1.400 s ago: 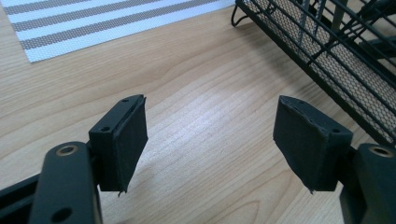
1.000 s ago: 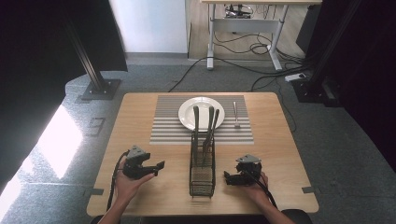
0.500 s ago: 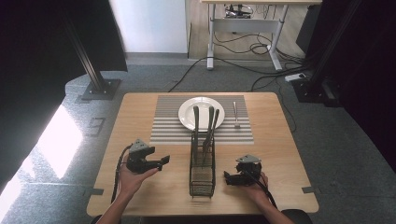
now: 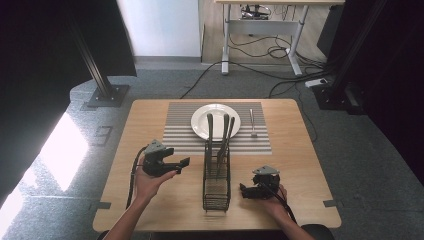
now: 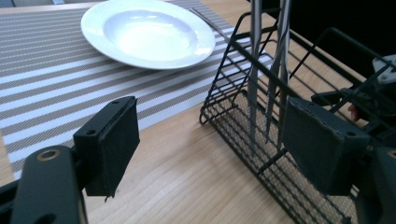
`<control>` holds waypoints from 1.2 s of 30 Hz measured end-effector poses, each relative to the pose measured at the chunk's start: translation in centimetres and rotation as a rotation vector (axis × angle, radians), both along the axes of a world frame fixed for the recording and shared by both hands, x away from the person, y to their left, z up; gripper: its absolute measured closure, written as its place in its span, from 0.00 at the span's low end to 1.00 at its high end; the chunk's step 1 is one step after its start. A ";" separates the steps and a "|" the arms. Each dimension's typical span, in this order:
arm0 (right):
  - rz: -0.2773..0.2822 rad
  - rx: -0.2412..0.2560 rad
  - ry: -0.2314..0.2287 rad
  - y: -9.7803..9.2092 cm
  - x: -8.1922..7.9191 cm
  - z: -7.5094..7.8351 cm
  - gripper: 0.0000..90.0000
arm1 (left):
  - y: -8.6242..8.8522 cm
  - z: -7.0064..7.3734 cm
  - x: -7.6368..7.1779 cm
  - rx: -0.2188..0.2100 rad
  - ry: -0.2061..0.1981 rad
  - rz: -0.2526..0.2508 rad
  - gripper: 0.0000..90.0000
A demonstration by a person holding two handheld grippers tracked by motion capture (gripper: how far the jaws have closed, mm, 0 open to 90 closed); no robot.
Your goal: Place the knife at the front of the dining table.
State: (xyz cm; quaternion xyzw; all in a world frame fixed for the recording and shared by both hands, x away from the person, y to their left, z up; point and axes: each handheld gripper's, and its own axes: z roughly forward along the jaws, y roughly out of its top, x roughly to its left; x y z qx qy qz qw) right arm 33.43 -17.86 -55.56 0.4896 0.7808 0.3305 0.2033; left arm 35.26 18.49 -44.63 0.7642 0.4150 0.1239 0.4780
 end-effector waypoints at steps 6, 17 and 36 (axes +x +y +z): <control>0.001 0.000 0.000 0.0 0.0 0.0 0.01 | -0.7 0.5 0.6 -0.013 0.007 -0.014 0.21; 0.001 0.001 0.001 0.0 0.0 0.0 0.01 | -1.8 1.3 2.0 -0.028 0.001 -0.016 0.23; 0.007 0.001 0.000 0.0 0.0 0.1 0.02 | -4.4 2.3 3.9 -0.018 -0.011 -0.028 0.29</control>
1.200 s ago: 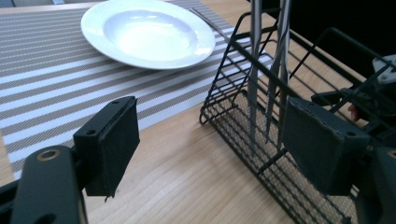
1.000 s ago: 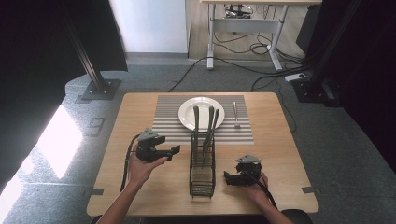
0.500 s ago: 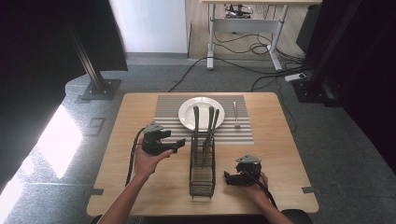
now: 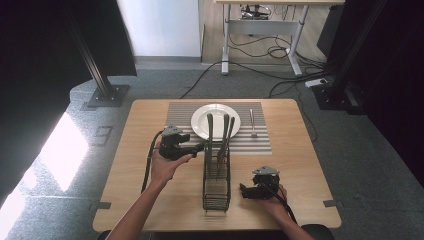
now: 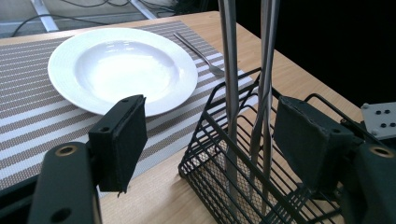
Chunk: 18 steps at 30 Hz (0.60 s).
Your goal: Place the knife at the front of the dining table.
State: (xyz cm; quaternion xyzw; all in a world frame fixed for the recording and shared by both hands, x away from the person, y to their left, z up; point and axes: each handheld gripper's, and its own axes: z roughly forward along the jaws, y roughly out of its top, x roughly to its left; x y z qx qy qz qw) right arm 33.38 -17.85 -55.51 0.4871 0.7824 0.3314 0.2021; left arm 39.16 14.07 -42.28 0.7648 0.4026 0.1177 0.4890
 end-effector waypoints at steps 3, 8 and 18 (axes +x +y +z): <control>0.001 0.000 0.000 0.0 0.0 0.0 0.02 | -0.3 0.0 0.3 0.007 0.005 -0.001 0.30; 0.002 0.001 -0.002 0.0 0.0 0.0 0.03 | -1.0 0.0 0.9 0.010 0.003 -0.001 0.33; 0.009 0.001 -0.004 0.1 0.0 0.0 0.03 | -2.0 0.0 1.6 0.011 0.006 0.000 0.36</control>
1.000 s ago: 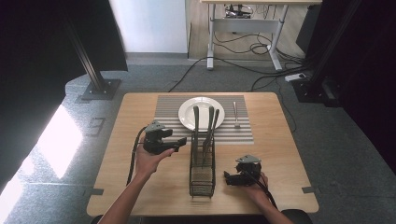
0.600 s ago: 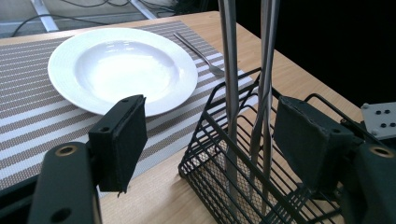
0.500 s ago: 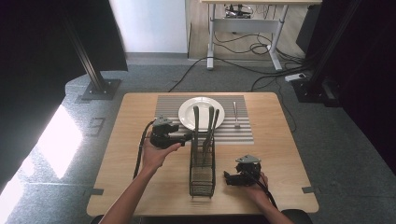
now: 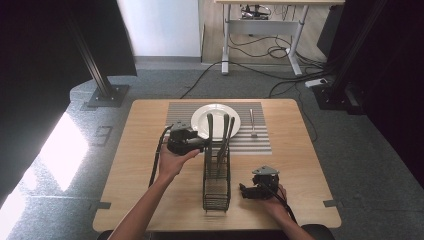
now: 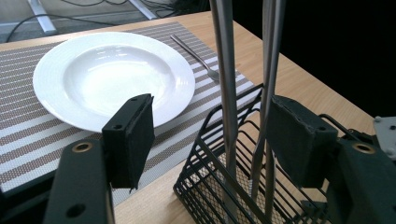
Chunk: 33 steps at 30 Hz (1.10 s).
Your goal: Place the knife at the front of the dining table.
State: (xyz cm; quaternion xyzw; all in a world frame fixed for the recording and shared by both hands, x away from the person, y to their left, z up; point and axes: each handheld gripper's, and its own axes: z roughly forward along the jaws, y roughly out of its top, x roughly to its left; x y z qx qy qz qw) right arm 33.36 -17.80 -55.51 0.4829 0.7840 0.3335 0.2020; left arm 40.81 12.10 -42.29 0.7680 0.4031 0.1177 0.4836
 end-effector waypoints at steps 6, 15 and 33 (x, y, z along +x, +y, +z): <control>0.002 0.001 -0.001 0.0 0.0 0.0 0.04 | -0.7 0.2 0.7 0.006 -0.012 0.009 0.41; 0.003 0.002 -0.002 0.0 0.0 0.0 0.04 | -1.5 0.3 1.4 0.011 -0.020 0.013 0.48; 0.010 0.000 -0.001 0.1 -0.1 0.1 0.06 | -2.5 -0.2 2.4 -0.021 0.024 -0.047 0.81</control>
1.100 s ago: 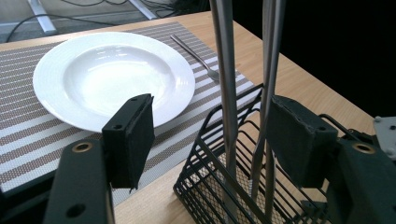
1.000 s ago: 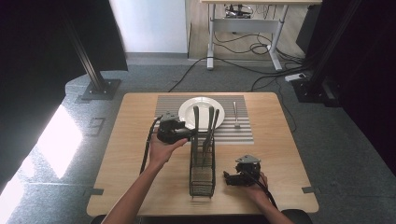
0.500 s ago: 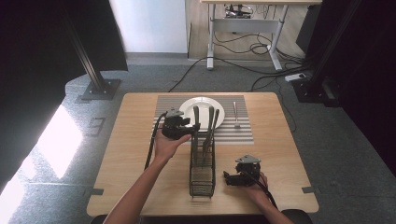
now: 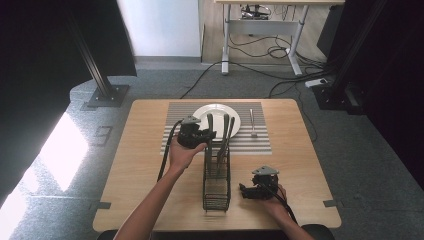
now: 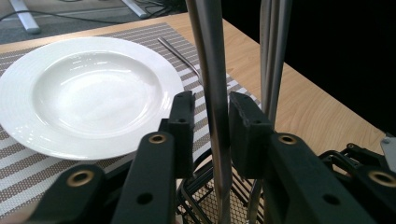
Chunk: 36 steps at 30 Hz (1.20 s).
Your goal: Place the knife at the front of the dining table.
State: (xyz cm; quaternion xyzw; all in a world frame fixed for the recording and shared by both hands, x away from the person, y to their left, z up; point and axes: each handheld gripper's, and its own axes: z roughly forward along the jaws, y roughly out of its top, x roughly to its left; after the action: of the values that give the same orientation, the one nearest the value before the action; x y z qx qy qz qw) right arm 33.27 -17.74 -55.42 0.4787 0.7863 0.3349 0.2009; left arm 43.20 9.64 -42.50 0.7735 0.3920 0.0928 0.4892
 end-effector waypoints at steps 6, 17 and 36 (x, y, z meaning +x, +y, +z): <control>0.001 0.000 0.000 0.0 0.0 0.0 0.07 | 0.2 -0.2 0.3 -0.038 0.020 -0.026 0.88; 0.006 0.000 -0.002 0.0 0.0 0.0 0.08 | 0.0 0.2 -0.4 -0.070 -0.032 -0.016 0.93; 0.009 0.001 -0.002 0.0 0.0 0.0 0.08 | 1.8 6.2 -2.4 -0.181 -0.171 -0.039 0.93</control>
State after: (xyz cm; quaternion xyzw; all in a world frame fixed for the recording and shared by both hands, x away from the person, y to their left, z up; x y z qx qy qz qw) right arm 33.24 -17.76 -55.39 0.4748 0.7882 0.3367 0.2001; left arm 40.82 11.43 -36.26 0.7228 0.3405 0.1133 0.5906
